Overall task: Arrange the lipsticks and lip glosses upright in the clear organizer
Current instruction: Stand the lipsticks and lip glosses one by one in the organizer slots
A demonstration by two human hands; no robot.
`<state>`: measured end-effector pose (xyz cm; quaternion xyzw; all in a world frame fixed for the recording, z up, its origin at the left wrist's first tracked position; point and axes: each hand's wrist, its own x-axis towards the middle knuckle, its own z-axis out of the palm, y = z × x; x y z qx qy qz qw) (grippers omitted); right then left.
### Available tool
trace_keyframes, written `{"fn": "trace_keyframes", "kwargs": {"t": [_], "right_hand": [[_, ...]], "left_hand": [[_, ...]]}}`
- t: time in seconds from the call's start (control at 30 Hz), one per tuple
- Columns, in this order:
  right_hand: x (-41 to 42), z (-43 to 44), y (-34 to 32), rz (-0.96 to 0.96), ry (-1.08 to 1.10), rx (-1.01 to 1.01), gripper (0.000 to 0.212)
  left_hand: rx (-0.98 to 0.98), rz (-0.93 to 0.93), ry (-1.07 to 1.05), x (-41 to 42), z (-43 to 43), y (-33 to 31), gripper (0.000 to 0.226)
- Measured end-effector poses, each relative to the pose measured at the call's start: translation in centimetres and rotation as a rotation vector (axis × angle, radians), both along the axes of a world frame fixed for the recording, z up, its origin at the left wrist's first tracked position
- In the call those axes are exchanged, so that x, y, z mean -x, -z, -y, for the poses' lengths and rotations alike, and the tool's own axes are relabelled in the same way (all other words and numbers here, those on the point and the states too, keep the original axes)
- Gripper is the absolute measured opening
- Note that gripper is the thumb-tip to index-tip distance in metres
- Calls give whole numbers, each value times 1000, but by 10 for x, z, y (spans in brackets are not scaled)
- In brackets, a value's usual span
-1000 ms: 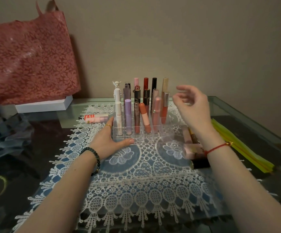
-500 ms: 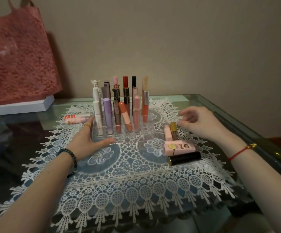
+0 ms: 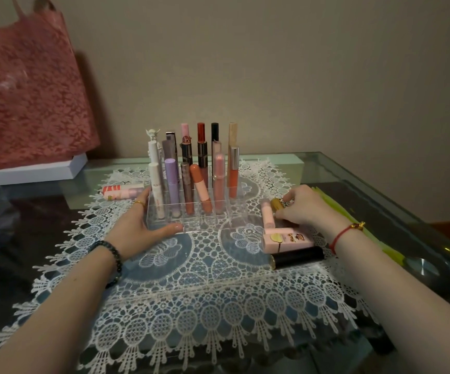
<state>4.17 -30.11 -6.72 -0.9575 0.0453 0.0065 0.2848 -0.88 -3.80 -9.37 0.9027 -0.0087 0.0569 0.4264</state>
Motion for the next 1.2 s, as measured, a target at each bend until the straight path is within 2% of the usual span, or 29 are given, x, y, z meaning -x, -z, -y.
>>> {"fn": "trace_keyframes", "kwargs": {"t": [0.17, 0.37, 0.5, 0.73, 0.87, 1.2], "right_hand": [[2, 1, -6, 32, 39, -15, 35], [5, -3, -28, 379, -33, -436, 42], [9, -29, -37, 485, -113, -556, 45], [-1, -53, -17, 472, -143, -579, 31], [-3, -53, -3, 460, -130, -593, 34], [-7, -55, 8, 478, -173, -478, 28]], "left_hand": [[5, 0, 5, 3, 1, -4, 95], [-31, -9, 9, 3, 0, -4, 97], [-64, -8, 4, 0, -3, -2, 100], [-49, 7, 12, -1, -4, 0, 98], [-11, 12, 11, -4, -7, 3, 98], [-5, 17, 12, -6, -8, 6, 98]]}}
